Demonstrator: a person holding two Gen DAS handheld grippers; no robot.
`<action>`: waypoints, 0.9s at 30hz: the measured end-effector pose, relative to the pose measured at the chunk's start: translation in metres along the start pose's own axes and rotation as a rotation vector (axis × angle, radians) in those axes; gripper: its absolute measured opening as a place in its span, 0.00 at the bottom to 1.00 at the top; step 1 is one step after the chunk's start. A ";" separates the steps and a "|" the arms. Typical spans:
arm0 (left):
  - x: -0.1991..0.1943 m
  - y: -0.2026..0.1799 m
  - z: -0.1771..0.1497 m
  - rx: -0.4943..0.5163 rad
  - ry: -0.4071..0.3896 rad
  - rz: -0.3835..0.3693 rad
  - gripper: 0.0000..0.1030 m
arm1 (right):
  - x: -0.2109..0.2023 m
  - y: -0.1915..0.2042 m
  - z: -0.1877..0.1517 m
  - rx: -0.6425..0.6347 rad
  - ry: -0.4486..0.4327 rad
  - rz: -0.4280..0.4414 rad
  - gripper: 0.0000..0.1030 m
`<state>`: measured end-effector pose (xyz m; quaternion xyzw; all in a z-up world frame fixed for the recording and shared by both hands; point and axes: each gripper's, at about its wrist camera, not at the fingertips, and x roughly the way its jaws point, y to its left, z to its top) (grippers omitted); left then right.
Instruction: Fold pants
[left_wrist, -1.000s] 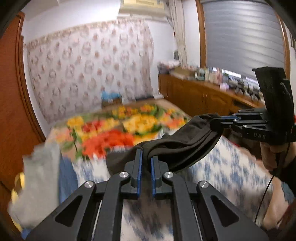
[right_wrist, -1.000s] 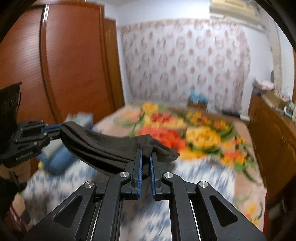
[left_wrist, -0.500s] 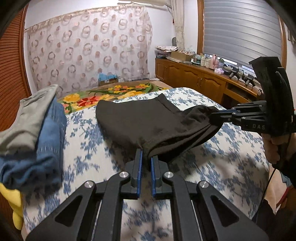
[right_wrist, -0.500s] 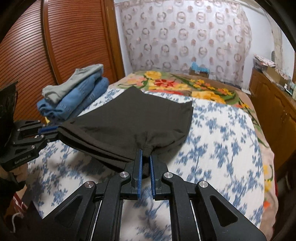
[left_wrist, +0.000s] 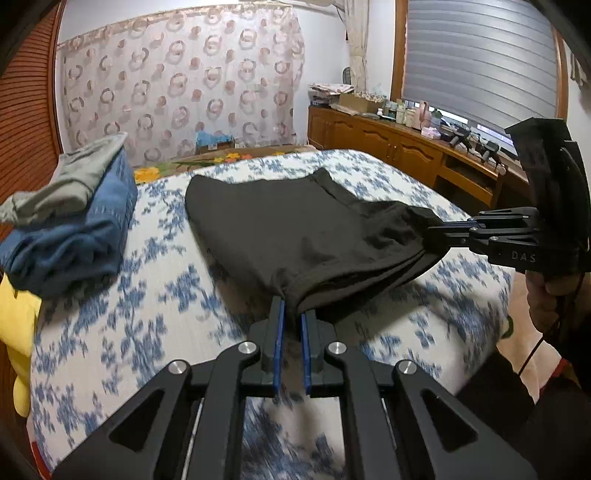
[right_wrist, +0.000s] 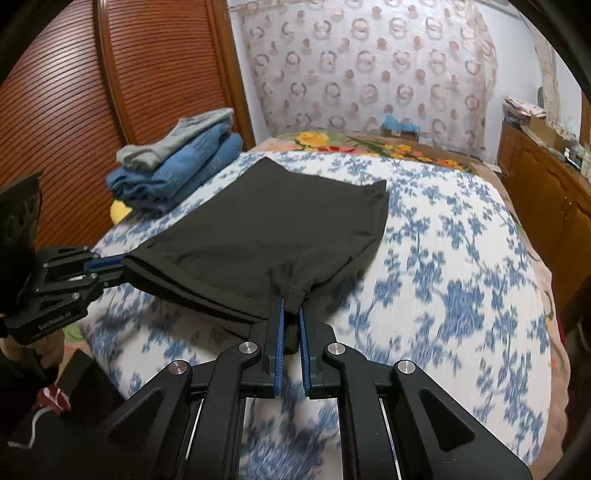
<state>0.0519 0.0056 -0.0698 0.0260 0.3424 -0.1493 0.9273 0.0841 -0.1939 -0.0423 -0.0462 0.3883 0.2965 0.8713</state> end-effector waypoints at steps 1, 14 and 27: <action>-0.001 -0.002 -0.003 -0.001 0.005 -0.005 0.05 | -0.001 0.002 -0.007 0.004 0.005 0.000 0.05; 0.008 -0.008 -0.035 -0.015 0.056 -0.018 0.05 | -0.005 0.001 -0.051 0.067 0.064 -0.021 0.09; 0.008 -0.006 -0.043 -0.037 0.039 -0.026 0.06 | -0.015 -0.003 -0.039 0.088 0.002 -0.063 0.36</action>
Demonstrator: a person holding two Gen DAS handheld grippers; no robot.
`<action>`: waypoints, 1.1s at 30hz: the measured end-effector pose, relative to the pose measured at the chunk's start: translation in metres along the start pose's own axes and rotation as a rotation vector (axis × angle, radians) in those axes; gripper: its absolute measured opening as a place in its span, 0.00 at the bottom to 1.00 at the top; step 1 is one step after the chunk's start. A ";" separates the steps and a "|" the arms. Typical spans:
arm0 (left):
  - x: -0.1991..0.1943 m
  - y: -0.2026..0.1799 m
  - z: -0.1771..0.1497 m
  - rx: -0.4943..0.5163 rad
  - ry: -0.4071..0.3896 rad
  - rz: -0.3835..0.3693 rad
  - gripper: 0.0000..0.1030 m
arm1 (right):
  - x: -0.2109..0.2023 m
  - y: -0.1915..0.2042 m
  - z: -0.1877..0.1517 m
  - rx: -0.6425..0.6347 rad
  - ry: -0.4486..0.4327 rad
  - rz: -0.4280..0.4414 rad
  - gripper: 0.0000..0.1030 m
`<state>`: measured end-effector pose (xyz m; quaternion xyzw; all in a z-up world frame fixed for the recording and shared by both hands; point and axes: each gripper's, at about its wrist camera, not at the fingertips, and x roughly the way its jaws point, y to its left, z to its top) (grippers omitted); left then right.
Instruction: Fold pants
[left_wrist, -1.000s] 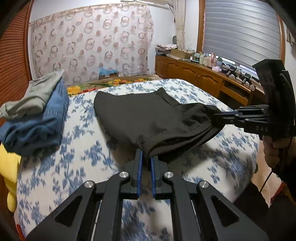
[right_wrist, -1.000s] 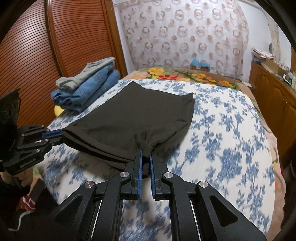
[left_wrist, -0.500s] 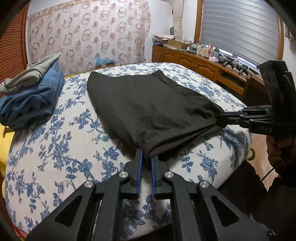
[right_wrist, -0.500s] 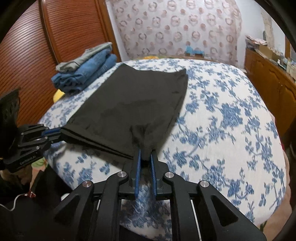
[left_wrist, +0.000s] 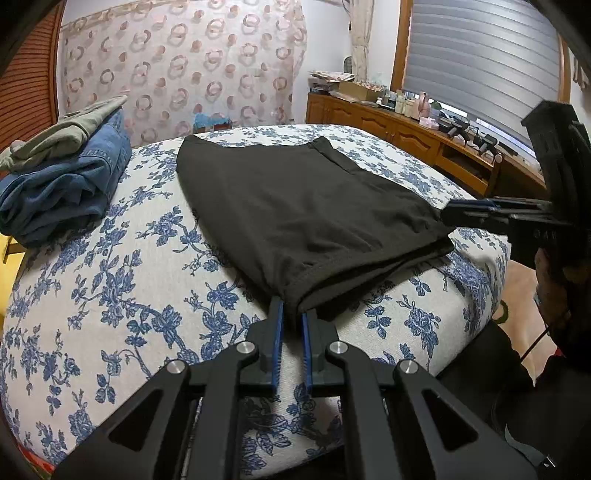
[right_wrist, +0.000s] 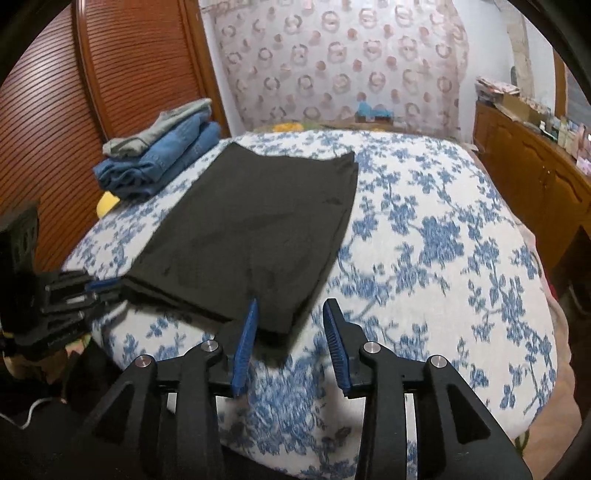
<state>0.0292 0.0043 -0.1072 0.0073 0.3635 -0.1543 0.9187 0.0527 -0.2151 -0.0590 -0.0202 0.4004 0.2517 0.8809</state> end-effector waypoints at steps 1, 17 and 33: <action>0.000 0.000 0.000 0.000 -0.001 0.000 0.06 | 0.001 0.001 0.002 0.003 -0.005 -0.001 0.37; -0.002 0.003 0.000 -0.007 -0.006 -0.003 0.07 | 0.022 0.009 -0.013 0.000 0.075 -0.005 0.33; -0.037 0.002 0.041 0.030 -0.103 -0.012 0.06 | -0.015 0.012 0.014 -0.017 -0.040 0.103 0.06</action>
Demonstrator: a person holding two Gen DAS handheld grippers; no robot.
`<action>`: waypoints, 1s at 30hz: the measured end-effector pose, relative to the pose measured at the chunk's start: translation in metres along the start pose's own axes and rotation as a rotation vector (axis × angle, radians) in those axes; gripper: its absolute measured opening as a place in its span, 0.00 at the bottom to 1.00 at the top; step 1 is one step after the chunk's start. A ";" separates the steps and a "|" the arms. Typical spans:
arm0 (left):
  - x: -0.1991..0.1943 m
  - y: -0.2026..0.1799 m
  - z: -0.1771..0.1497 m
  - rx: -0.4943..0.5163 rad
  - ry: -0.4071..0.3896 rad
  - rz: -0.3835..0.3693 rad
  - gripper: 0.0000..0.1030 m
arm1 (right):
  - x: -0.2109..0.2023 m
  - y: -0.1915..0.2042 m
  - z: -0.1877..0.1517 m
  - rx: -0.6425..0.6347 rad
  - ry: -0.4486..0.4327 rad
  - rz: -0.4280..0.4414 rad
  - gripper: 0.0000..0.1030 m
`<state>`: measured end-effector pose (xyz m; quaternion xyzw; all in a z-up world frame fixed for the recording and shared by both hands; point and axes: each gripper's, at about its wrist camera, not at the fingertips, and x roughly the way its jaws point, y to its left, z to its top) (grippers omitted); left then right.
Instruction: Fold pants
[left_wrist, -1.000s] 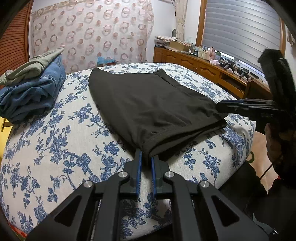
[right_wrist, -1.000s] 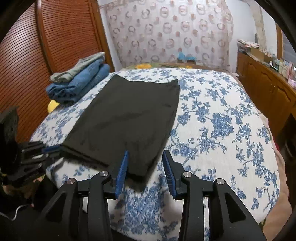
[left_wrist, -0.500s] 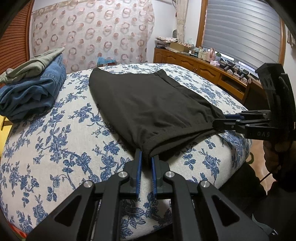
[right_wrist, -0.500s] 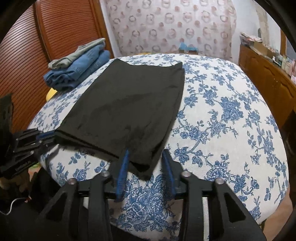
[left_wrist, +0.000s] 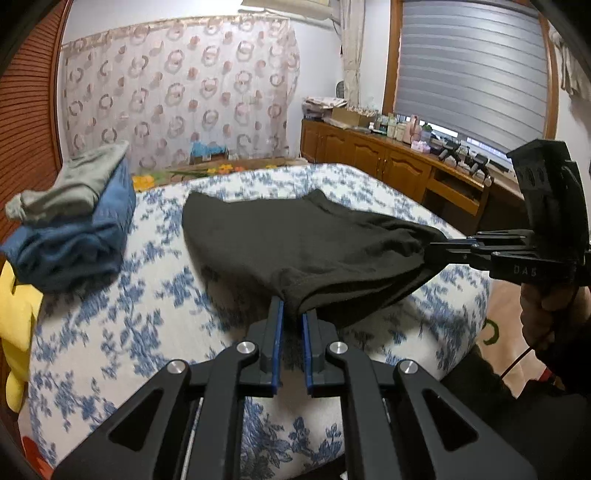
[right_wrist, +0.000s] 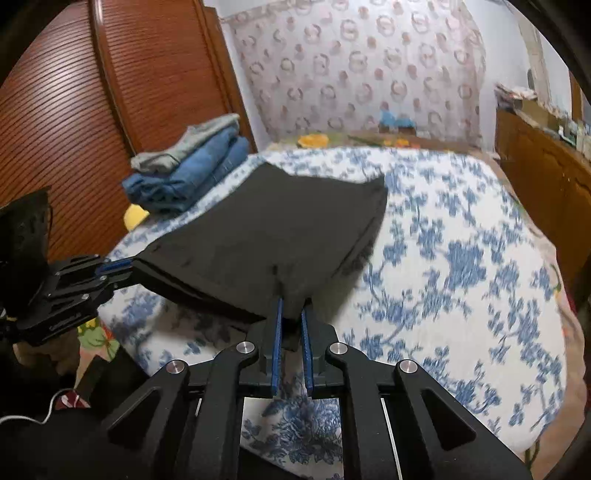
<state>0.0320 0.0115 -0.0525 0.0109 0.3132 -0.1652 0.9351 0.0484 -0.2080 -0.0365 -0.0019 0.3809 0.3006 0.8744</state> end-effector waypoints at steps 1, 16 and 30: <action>-0.003 0.000 0.004 0.004 -0.010 0.002 0.06 | -0.004 0.001 0.004 -0.003 -0.013 0.001 0.06; -0.030 -0.009 0.022 0.026 -0.067 0.002 0.06 | -0.036 0.010 0.021 -0.033 -0.091 0.013 0.06; 0.013 0.012 0.042 0.009 -0.040 0.006 0.06 | 0.009 -0.010 0.036 -0.042 -0.047 -0.017 0.06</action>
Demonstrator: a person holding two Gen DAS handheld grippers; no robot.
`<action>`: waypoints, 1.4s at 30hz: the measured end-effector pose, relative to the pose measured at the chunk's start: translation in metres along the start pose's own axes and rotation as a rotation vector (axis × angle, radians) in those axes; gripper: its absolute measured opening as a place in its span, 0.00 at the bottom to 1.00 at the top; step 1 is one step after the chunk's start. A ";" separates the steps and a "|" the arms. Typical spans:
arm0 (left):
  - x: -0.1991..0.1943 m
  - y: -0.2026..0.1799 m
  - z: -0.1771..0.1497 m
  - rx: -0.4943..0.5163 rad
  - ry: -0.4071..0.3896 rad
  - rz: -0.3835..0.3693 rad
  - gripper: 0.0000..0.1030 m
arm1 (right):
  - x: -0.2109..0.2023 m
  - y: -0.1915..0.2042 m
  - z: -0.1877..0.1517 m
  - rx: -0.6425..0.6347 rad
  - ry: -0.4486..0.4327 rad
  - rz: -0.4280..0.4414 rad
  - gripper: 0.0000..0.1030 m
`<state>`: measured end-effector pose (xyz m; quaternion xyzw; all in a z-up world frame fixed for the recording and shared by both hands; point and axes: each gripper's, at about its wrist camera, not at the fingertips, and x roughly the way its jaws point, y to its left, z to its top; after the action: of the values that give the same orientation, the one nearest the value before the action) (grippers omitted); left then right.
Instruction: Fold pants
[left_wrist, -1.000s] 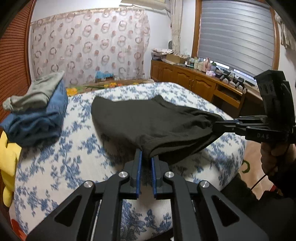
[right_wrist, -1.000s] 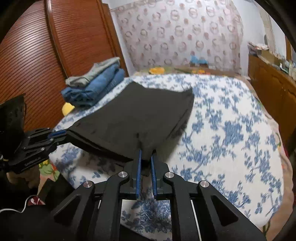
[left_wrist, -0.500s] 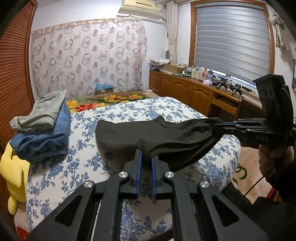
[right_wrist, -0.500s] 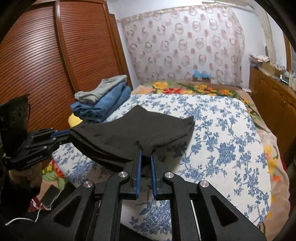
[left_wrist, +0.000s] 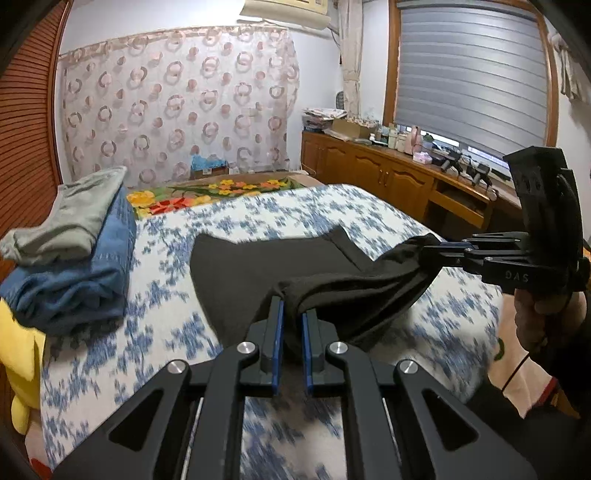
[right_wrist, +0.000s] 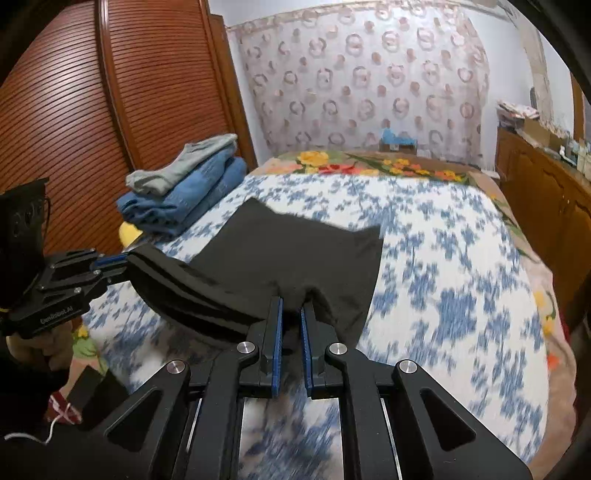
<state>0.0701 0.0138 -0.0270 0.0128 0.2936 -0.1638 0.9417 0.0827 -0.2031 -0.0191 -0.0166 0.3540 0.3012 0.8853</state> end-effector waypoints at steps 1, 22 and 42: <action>0.003 0.004 0.003 -0.004 -0.005 0.000 0.06 | 0.003 -0.002 0.007 -0.010 -0.007 -0.003 0.06; 0.087 0.049 0.046 -0.026 0.045 0.041 0.06 | 0.079 -0.041 0.063 -0.031 0.016 -0.017 0.06; 0.108 0.071 0.046 -0.045 0.101 0.042 0.43 | 0.130 -0.060 0.066 -0.025 0.095 -0.030 0.06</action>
<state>0.2011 0.0426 -0.0545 0.0060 0.3440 -0.1367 0.9290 0.2297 -0.1688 -0.0633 -0.0474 0.3914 0.2912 0.8716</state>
